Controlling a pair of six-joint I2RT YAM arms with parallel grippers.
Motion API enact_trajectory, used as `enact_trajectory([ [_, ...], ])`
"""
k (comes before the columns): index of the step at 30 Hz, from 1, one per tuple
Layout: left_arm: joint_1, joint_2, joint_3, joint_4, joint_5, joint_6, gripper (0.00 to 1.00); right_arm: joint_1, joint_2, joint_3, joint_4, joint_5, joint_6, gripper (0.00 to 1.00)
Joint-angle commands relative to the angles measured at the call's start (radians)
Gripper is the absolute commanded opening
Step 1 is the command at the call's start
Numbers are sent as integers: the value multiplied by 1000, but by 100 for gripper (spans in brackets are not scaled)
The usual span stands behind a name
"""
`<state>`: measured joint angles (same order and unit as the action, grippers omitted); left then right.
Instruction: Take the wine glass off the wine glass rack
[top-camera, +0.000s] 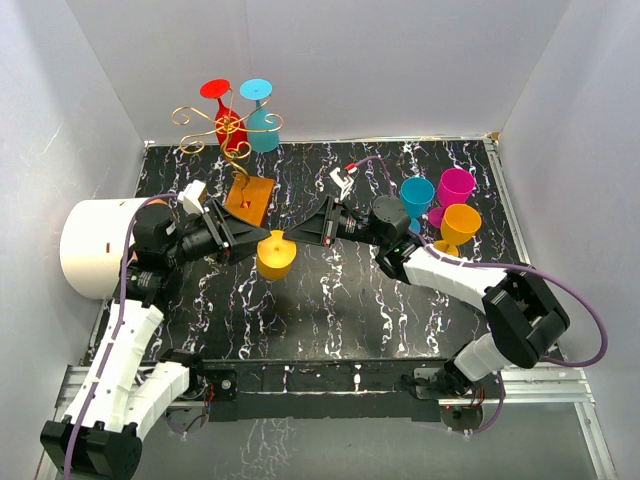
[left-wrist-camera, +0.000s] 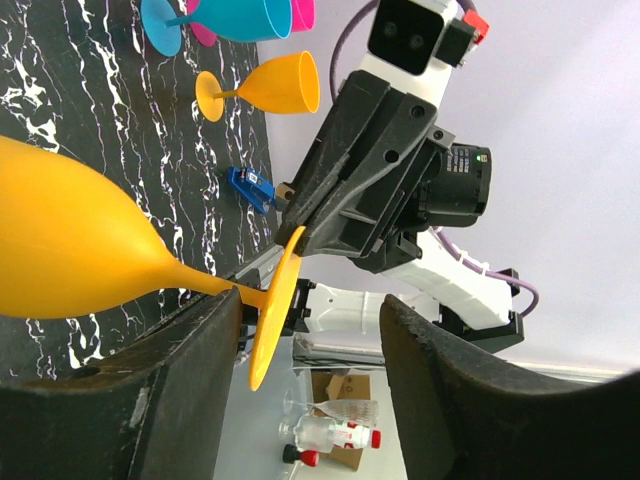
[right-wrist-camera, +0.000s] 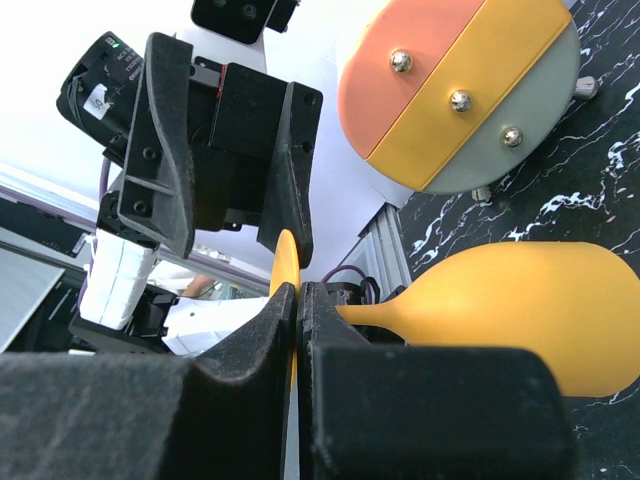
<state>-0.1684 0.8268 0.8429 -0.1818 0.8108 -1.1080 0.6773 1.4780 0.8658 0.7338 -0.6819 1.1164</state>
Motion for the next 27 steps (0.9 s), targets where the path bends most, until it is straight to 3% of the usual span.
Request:
enact_trajectory([
  [1, -23, 7, -9, 10, 33, 13, 48, 8, 2, 30, 118, -3, 31, 0],
  [9, -35, 24, 4, -28, 26, 39, 25, 7, 22, 29, 101, -15, 29, 0],
  [14, -36, 34, 8, -19, 30, 24, 5, 2, 23, 34, 53, -40, 2, 2],
  [20, -36, 36, 7, 6, 32, -4, 0, -58, -26, 30, -87, -82, -87, 16],
  [27, -35, 20, -28, 185, 56, -147, 0, -189, -165, -4, -390, -73, -322, 52],
])
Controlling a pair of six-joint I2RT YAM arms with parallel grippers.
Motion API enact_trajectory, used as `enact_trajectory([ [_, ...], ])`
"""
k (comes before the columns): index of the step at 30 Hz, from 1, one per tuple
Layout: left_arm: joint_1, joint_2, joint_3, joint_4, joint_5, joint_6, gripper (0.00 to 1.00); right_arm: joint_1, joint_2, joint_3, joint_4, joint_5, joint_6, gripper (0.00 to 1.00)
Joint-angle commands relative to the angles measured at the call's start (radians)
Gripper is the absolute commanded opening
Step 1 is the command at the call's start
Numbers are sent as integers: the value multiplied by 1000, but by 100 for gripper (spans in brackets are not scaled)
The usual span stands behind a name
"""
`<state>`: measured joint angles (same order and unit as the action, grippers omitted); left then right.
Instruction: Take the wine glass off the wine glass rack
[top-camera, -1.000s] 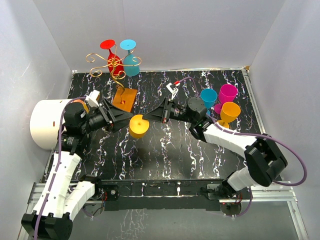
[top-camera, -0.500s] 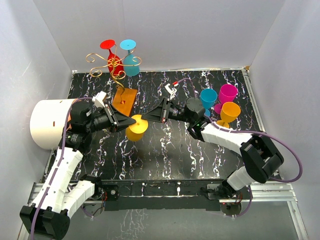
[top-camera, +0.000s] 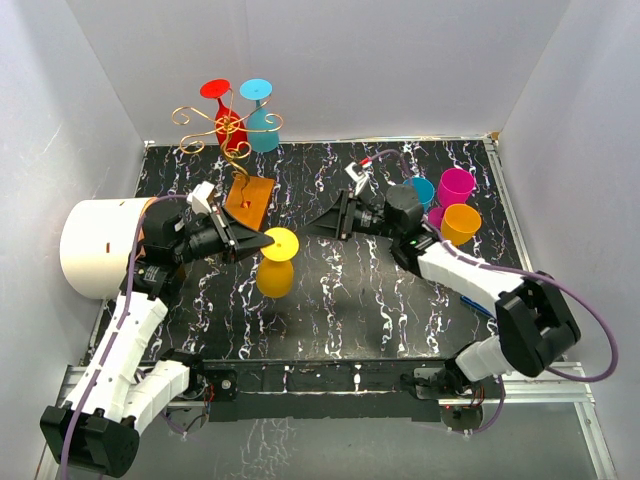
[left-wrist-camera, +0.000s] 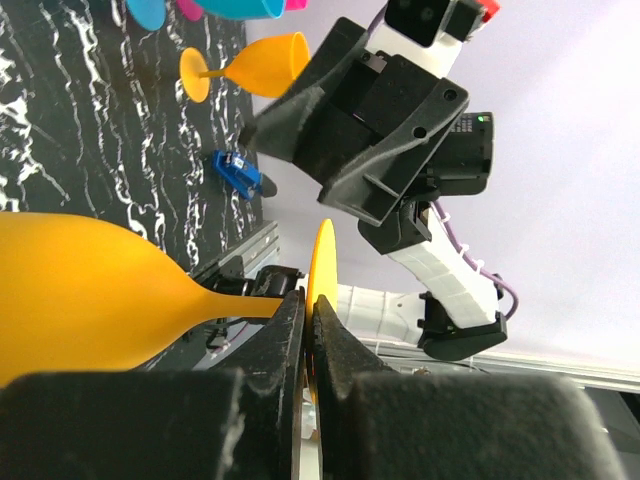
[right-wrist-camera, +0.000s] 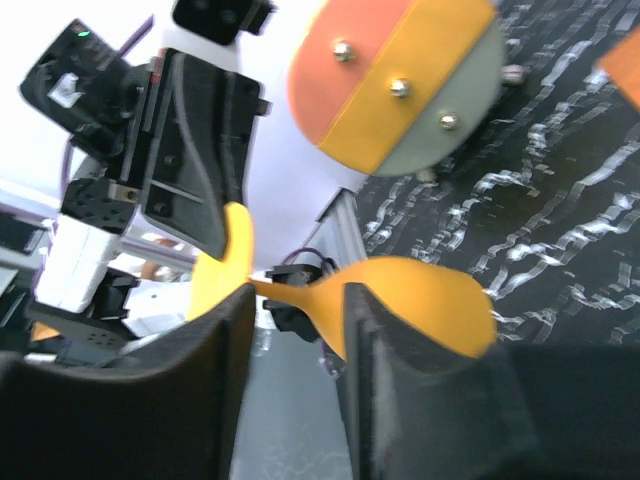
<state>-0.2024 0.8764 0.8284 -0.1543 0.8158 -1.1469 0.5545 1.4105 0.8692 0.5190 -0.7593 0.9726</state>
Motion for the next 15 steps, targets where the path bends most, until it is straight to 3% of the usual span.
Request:
enact_trajectory([
  [1, -1, -35, -19, 198, 50, -134, 0, -80, -117, -22, -194, 12, -191, 57],
  [5, -2, -55, -47, 398, 23, -266, 0, -97, -170, -85, -144, -21, -154, 77],
  [10, -2, -58, -73, 671, -35, -427, 0, -68, -189, -165, 123, -80, 22, 98],
  [15, -1, -56, -86, 896, -125, -553, 0, 7, -207, -181, 265, -22, 115, 98],
])
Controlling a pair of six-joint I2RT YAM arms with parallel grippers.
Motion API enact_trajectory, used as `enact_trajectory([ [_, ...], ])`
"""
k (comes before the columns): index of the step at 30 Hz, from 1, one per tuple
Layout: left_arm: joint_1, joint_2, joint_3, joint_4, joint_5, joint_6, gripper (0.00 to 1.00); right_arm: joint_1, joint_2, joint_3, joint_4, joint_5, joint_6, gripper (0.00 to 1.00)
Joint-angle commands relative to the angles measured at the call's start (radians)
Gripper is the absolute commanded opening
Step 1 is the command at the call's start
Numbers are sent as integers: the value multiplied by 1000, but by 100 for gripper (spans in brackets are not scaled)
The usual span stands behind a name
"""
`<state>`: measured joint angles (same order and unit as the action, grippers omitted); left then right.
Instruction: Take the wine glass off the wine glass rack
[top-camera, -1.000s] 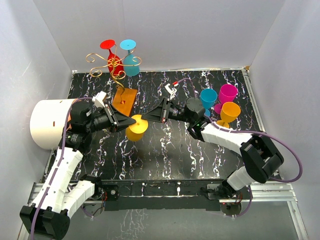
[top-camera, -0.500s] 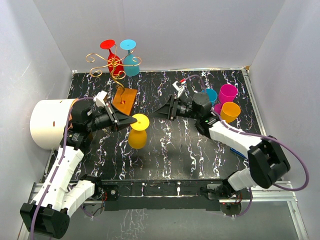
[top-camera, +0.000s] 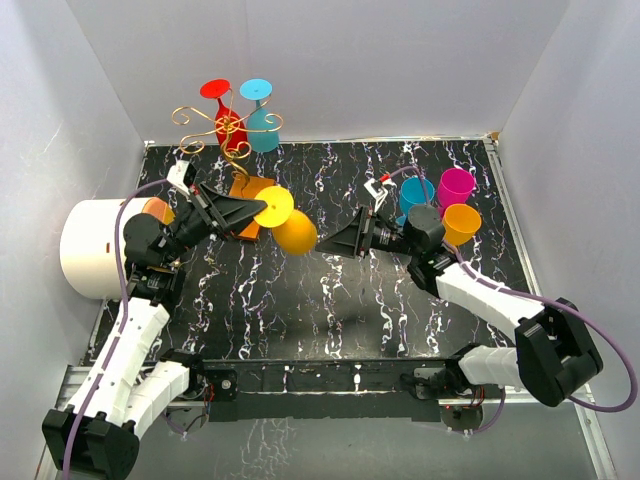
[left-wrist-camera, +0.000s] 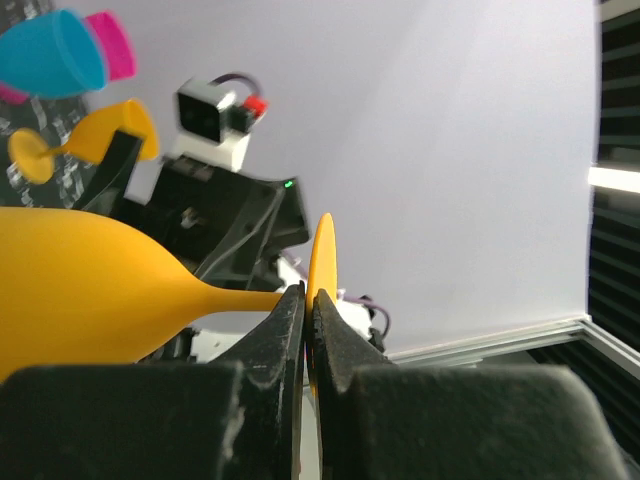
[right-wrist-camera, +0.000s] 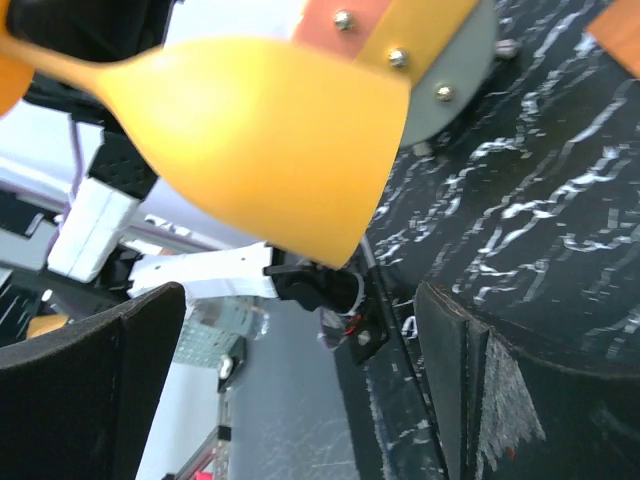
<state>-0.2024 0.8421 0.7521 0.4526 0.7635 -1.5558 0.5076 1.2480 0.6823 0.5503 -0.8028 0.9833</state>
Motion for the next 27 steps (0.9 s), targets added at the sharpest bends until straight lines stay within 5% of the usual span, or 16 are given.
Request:
enact_trajectory([
  [1, -1, -18, -10, 330, -84, -166, 0, 67, -43, 10, 259, 37, 134, 98],
  [6, -1, -8, -29, 478, -120, -265, 0, 97, -47, 4, 451, 141, 280, 98],
  [13, -1, -39, -91, 578, -155, -346, 0, 97, -72, 52, 461, 302, 283, 94],
  [27, 0, -90, -216, 658, -222, -436, 0, 116, -50, 65, 718, 282, 642, 38],
])
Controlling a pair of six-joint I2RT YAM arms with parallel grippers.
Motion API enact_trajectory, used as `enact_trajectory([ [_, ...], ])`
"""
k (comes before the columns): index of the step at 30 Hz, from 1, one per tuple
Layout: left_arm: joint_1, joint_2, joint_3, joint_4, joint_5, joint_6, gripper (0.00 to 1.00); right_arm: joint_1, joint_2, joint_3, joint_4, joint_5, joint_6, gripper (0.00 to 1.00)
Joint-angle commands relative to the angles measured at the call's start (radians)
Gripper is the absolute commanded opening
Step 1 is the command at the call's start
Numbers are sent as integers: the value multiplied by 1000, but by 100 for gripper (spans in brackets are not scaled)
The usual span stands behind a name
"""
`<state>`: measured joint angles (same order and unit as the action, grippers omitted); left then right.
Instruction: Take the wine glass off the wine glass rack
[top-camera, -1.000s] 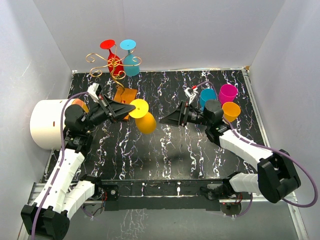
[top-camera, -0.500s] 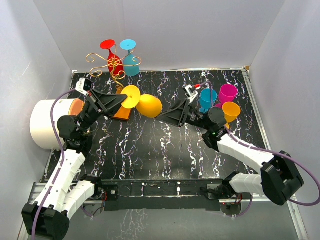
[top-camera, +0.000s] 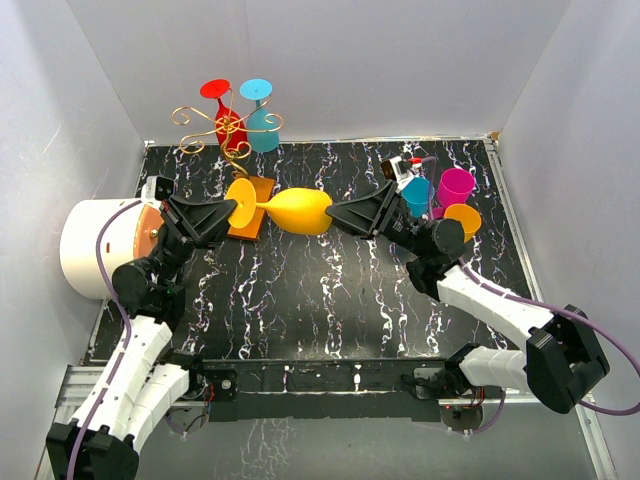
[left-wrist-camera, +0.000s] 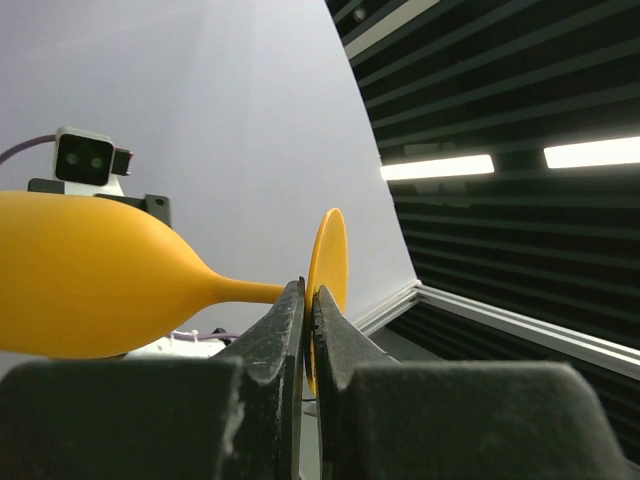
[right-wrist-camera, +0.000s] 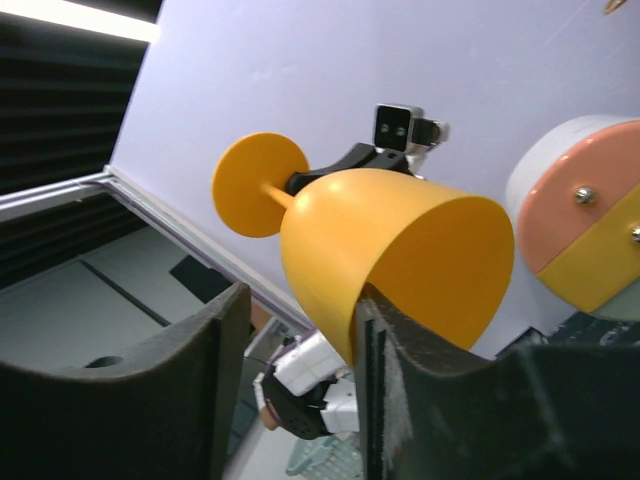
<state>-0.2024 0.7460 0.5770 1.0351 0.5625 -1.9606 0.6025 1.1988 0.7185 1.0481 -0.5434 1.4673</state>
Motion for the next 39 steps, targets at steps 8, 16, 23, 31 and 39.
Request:
enact_trajectory([
  [8, -2, 17, -64, 103, -34, -53, 3, 54, 16, 39, 319, 22, 221, 12],
  [16, -1, -39, -72, -40, -22, 28, 52, 55, 20, -14, 388, 57, 223, 0],
  [23, 0, -151, -69, -378, 8, 217, 95, 54, -76, -25, -26, 48, -86, 0],
  [31, -2, -256, 97, -1118, -102, 569, 99, 53, -240, 61, -1042, 468, -522, 0],
  [39, -1, -206, 257, -1471, -246, 776, 99, 53, -214, 206, -1663, 736, -711, 0],
])
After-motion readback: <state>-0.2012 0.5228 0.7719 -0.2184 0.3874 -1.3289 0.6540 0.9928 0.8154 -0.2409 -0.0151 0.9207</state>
